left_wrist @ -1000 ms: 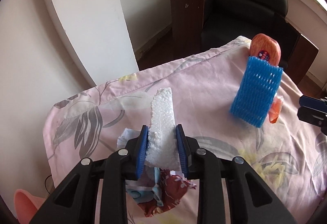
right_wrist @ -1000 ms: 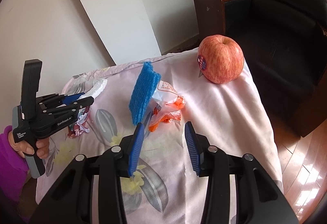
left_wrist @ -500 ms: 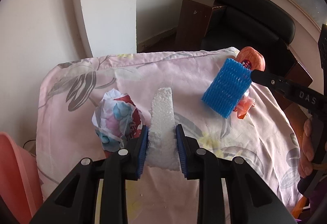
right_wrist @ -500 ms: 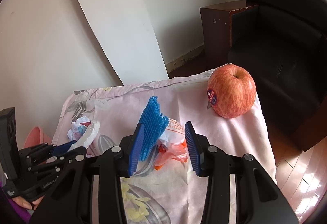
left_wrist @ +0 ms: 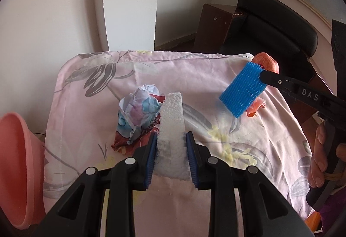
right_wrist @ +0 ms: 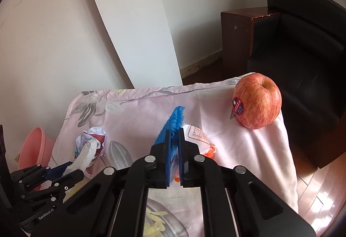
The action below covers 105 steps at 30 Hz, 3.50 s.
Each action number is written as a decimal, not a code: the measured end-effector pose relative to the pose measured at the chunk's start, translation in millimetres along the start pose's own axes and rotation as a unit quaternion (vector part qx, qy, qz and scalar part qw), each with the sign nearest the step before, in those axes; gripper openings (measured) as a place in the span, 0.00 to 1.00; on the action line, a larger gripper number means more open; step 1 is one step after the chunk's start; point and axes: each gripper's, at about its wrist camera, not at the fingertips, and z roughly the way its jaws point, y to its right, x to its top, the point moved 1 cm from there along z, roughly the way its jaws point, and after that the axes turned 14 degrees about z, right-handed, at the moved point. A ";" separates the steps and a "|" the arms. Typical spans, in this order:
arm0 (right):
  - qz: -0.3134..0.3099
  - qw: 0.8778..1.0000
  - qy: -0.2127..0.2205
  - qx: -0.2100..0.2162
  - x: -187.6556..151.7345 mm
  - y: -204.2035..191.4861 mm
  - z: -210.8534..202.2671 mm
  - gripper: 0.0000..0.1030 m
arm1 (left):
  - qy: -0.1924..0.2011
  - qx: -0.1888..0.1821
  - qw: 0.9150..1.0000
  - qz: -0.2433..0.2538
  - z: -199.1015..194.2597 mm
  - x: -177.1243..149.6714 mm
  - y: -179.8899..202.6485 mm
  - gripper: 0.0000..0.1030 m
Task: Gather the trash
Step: 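Grasp the white foam strip with the left gripper while the right grasps the blue foam net, then carry the foam strip and blue net over the pink bucket, then open both grippers to drop the items into the bucket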
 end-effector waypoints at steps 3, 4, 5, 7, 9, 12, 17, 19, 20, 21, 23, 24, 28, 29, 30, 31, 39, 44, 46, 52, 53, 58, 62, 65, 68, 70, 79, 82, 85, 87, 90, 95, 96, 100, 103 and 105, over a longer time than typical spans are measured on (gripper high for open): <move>-0.004 1.000 0.008 0.012 -3.8 -5.8 -14.4 0.06 | 0.004 0.003 1.000 -0.005 -7.0 -3.8 0.2 0.26; -0.006 1.000 0.010 0.016 -4.9 -8.4 -18.8 0.06 | 0.006 0.006 1.000 -0.006 -10.1 -5.1 0.1 0.26; -0.007 1.000 0.014 0.020 -6.2 -10.9 -23.7 0.06 | 0.008 0.008 1.000 -0.007 -12.6 -6.4 -0.2 0.26; -0.010 0.999 0.021 0.027 -8.5 -16.1 -33.5 0.06 | 0.012 0.015 1.000 -0.012 -19.0 -9.1 -2.2 0.26; -0.012 0.999 0.029 0.035 -9.6 -21.4 -42.6 0.06 | 0.019 0.022 0.999 -0.018 -27.0 -12.1 -6.6 0.26; -0.018 0.998 0.036 0.045 -10.0 -30.3 -53.0 0.06 | 0.029 0.033 0.998 -0.033 -39.6 -17.5 -16.9 0.26; -0.033 0.997 0.042 0.063 -12.3 -51.5 -63.2 0.06 | 0.042 0.062 0.996 -0.054 -57.6 -28.8 -35.9 0.26; -0.044 0.996 0.041 0.072 -15.1 -63.5 -64.5 0.06 | 0.044 0.071 0.994 -0.065 -62.7 -34.3 -44.8 0.26; -0.049 0.995 0.039 0.076 -17.3 -70.7 -64.4 0.06 | 0.044 0.077 0.994 -0.070 -65.0 -37.1 -49.2 0.26; -0.056 0.995 0.037 0.080 -19.4 -77.9 -63.8 0.06 | 0.045 0.082 0.993 -0.076 -67.4 -40.4 -53.8 0.26; -0.069 0.993 0.032 0.089 -25.0 -93.4 -62.0 0.06 | 0.045 0.092 0.991 -0.088 -72.2 -47.0 -64.1 0.26; -0.075 0.992 0.030 0.095 -28.1 -102.0 -60.9 0.06 | 0.045 0.096 0.990 -0.095 -75.1 -50.6 -69.4 0.26; -0.105 0.987 0.019 0.118 -38.5 -137.4 -55.6 0.06 | 0.044 0.121 0.984 -0.122 -86.3 -66.4 -91.5 0.26; -0.114 0.986 0.015 0.124 -41.8 -147.1 -53.4 0.06 | 0.042 0.128 0.982 -0.129 -88.6 -70.2 -97.2 0.26; -0.122 0.984 0.012 0.129 -44.9 -155.4 -50.4 0.06 | 0.040 0.136 0.981 -0.136 -91.3 -75.0 -103.0 0.26; -0.130 0.982 0.007 0.135 -48.2 -165.5 -47.5 0.06 | 0.039 0.143 0.979 -0.143 -93.8 -80.0 -109.0 0.26; -0.191 0.963 -0.023 0.187 -83.3 -239.4 -32.4 0.06 | 0.019 0.205 0.959 -0.197 -112.5 -119.2 -155.0 0.26; -0.227 0.953 -0.037 0.198 -106.5 -275.1 -22.8 0.06 | 0.004 0.222 0.949 -0.222 -111.7 -136.2 -174.6 0.26; -0.236 0.950 -0.042 0.199 -113.9 -283.9 -19.1 0.06 | -0.001 0.224 0.947 -0.230 -110.4 -141.1 -180.2 0.26; -0.251 0.946 -0.054 0.197 -126.3 -300.7 -6.8 0.06 | -0.012 0.231 0.943 -0.240 -108.3 -151.3 -190.2 0.26; -0.251 0.946 -0.056 0.196 -127.5 -301.7 -5.8 0.06 | -0.013 0.232 0.942 -0.241 -106.8 -152.0 -191.5 0.26; -0.252 0.946 -0.072 0.190 -134.2 -306.0 4.5 0.06 | -0.021 0.237 0.940 -0.246 -103.6 -160.0 -198.0 0.26; -0.257 0.945 -0.082 0.187 -138.8 -309.5 11.2 0.06 | -0.028 0.238 0.939 -0.247 -99.2 -163.4 -203.7 0.26; -0.262 0.943 -0.087 0.185 -142.5 -311.8 14.1 0.06 | -0.032 0.237 0.938 -0.250 -97.6 -167.0 -207.4 0.26; -0.262 0.943 -0.088 0.187 -144.7 -312.9 14.0 0.06 | -0.036 0.237 0.937 -0.253 -95.9 -167.9 -208.2 0.26; -0.265 0.941 -0.090 0.189 -145.6 -314.1 14.5 0.06 | -0.038 0.237 0.936 -0.257 -94.3 -169.6 -212.0 0.26; -0.262 0.938 -0.121 0.193 -149.7 -317.8 21.5 0.06 | -0.043 0.246 0.931 -0.268 -96.3 -174.0 -214.1 0.33; -0.264 0.937 -0.125 0.192 -150.6 -318.6 23.0 0.06 | -0.042 0.246 0.930 -0.268 -97.4 -175.5 -214.8 0.36; -0.263 0.936 -0.128 0.194 -150.2 -318.9 23.0 0.06 | -0.041 0.246 0.930 -0.270 -98.9 -176.4 -215.8 0.38; -0.262 0.936 -0.129 0.197 -150.1 -319.1 22.9 0.07 | -0.041 0.246 0.930 -0.269 -99.8 -176.6 -215.5 0.40; -0.262 0.936 -0.128 0.198 -150.2 -319.3 22.1 0.18 | -0.039 0.247 0.930 -0.269 -101.4 -177.2 -216.1 0.43; -0.260 0.936 -0.125 0.202 -148.8 -318.7 19.8 0.22 | -0.038 0.248 0.930 -0.269 -103.5 -176.3 -214.8 0.43; -0.259 0.936 -0.124 0.203 -148.3 -318.3 18.9 0.22 | -0.037 0.248 0.930 -0.270 -103.8 -175.8 -214.5 0.43; -0.258 0.937 -0.118 0.204 -145.8 -316.1 14.4 0.22 | -0.035 0.249 0.930 -0.268 -106.2 -174.6 -213.0 0.43; -0.259 0.938 -0.113 0.202 -144.3 -313.9 10.4 0.22 | -0.033 0.249 0.931 -0.266 -109.4 -173.5 -211.9 0.43; -0.259 0.938 -0.111 0.202 -143.5 -312.2 7.4 0.22 | -0.030 0.249 0.931 -0.264 -111.3 -171.9 -210.0 0.43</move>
